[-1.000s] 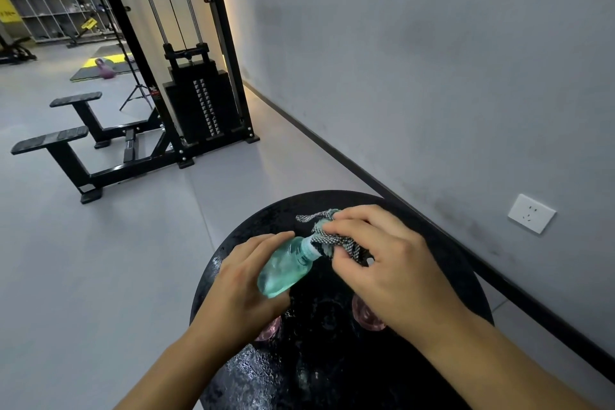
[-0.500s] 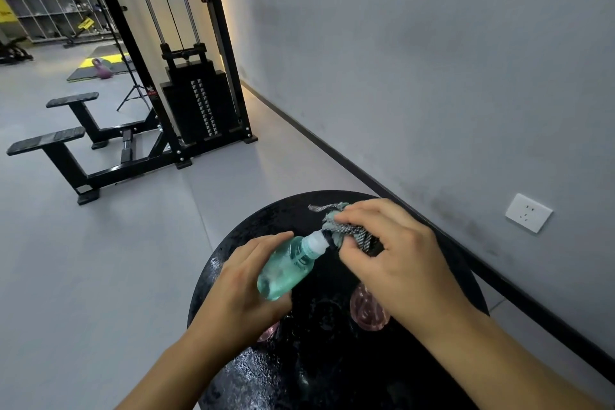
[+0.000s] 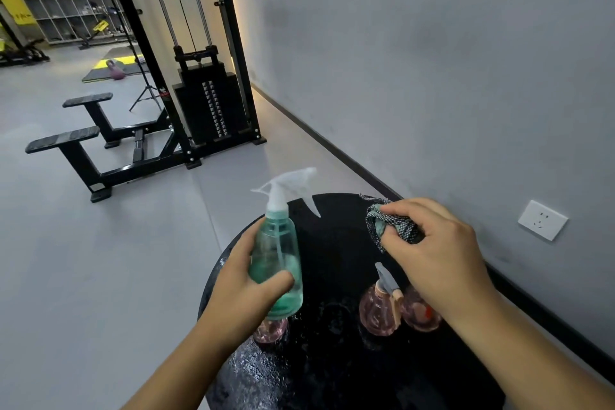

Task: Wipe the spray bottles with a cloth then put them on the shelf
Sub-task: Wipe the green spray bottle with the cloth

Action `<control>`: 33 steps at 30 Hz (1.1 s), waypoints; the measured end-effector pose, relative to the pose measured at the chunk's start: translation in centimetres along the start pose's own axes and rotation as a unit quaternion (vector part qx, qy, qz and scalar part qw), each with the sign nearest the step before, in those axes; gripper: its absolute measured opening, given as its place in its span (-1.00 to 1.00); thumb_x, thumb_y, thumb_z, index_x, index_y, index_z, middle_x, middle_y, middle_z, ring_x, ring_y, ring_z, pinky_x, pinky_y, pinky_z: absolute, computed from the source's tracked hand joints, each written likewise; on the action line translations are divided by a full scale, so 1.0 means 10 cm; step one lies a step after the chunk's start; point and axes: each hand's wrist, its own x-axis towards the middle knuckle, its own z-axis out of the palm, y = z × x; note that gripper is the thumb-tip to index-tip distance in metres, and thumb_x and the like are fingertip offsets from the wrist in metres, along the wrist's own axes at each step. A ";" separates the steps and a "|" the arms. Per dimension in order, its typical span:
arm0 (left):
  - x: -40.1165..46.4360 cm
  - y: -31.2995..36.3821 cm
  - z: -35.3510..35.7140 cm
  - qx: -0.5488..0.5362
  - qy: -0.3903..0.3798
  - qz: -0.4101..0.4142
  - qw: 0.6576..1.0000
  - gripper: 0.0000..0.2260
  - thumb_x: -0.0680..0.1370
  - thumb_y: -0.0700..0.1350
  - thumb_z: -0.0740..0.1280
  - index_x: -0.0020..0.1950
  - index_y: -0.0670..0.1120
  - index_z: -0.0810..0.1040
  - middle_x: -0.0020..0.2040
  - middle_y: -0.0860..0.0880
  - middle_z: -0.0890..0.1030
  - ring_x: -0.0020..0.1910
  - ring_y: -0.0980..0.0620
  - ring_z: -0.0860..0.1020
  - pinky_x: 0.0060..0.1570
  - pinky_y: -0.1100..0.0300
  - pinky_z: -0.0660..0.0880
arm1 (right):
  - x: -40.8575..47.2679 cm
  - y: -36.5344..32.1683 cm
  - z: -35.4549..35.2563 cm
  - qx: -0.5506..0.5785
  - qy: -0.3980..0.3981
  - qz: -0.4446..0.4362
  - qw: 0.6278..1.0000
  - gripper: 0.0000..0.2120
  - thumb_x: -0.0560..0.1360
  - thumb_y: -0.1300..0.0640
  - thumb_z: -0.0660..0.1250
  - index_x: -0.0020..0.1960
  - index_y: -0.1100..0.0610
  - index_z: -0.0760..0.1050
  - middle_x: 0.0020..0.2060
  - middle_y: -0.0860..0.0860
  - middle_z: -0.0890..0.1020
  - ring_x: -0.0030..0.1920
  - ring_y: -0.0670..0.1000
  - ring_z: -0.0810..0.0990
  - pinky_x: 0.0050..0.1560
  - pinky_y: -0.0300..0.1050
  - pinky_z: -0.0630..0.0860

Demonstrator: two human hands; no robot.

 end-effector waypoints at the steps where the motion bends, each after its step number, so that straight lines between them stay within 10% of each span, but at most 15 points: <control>1: 0.01 0.02 0.00 -0.024 0.004 -0.016 1.000 -0.37 0.34 -0.12 0.43 0.34 0.38 0.52 0.11 0.06 0.74 0.06 -0.01 0.74 0.09 0.05 0.64 | -0.01 0.00 0.01 -0.001 -0.005 -0.001 1.000 -0.72 0.48 0.27 0.49 0.06 -0.07 0.71 0.05 -0.25 0.65 0.09 -0.35 0.56 0.05 -0.61 0.35; 10: 0.06 0.07 0.04 -0.103 0.007 -0.117 0.988 -0.19 0.14 0.20 0.72 0.33 0.25 0.48 0.11 0.03 0.74 0.02 0.02 0.76 0.02 0.05 0.69 | -0.05 0.00 0.06 0.020 -0.019 0.009 1.000 -0.71 0.47 0.31 0.49 0.04 -0.06 0.72 0.02 -0.20 0.67 -0.13 -0.27 0.63 -0.22 -0.56 0.42; 15: 0.05 0.14 0.05 -0.094 0.018 -0.139 0.986 -0.27 0.24 -0.03 0.77 0.24 0.17 0.42 0.18 -0.03 0.63 -0.03 0.10 0.74 -0.10 0.21 0.67 | -0.05 0.00 0.07 0.020 -0.031 0.007 0.999 -0.71 0.48 0.32 0.48 0.05 -0.05 0.72 0.01 -0.20 0.67 -0.11 -0.29 0.63 -0.18 -0.57 0.43; 33: 0.04 0.21 0.06 -0.352 -0.026 -0.170 0.920 -0.51 0.42 -0.01 0.34 0.34 -0.10 0.56 0.06 -0.16 0.70 -0.04 -0.12 0.71 -0.05 -0.08 0.67 | -0.06 -0.02 0.05 0.048 -0.032 0.013 0.998 -0.71 0.47 0.32 0.49 0.02 -0.05 0.71 0.02 -0.17 0.68 -0.30 -0.22 0.63 -0.30 -0.53 0.43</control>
